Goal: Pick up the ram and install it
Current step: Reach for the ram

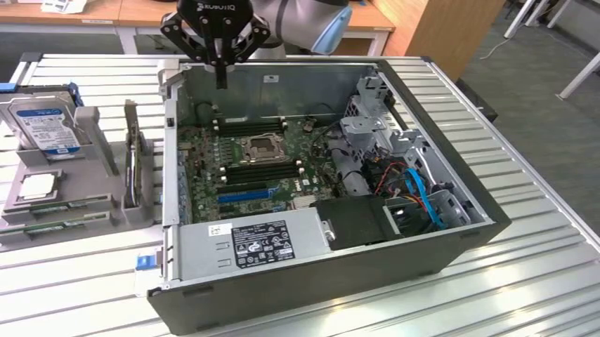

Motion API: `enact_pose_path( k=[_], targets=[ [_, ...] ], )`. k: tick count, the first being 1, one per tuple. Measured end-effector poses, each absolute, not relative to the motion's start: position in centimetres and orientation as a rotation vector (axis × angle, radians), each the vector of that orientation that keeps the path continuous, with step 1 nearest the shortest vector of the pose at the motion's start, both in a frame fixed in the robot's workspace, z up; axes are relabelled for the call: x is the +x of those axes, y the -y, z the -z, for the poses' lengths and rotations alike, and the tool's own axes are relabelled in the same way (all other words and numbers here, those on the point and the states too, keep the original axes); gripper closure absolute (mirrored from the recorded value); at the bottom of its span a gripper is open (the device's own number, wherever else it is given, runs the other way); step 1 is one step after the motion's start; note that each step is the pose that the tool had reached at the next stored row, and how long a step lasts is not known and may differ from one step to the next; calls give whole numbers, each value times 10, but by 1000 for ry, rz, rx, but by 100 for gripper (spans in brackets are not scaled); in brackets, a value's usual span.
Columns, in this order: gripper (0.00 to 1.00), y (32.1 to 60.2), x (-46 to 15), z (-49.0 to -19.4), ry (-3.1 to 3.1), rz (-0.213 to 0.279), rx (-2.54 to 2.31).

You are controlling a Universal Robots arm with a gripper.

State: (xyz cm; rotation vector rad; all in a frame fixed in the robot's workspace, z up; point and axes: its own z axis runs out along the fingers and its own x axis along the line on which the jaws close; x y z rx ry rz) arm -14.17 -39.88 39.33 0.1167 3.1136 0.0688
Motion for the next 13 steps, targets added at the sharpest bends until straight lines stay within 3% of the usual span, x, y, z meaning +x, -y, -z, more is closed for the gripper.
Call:
enact_pose_path(
  k=[13],
  targets=[
    [90,399,-167,-393,-3114,-69,117]
  ],
)
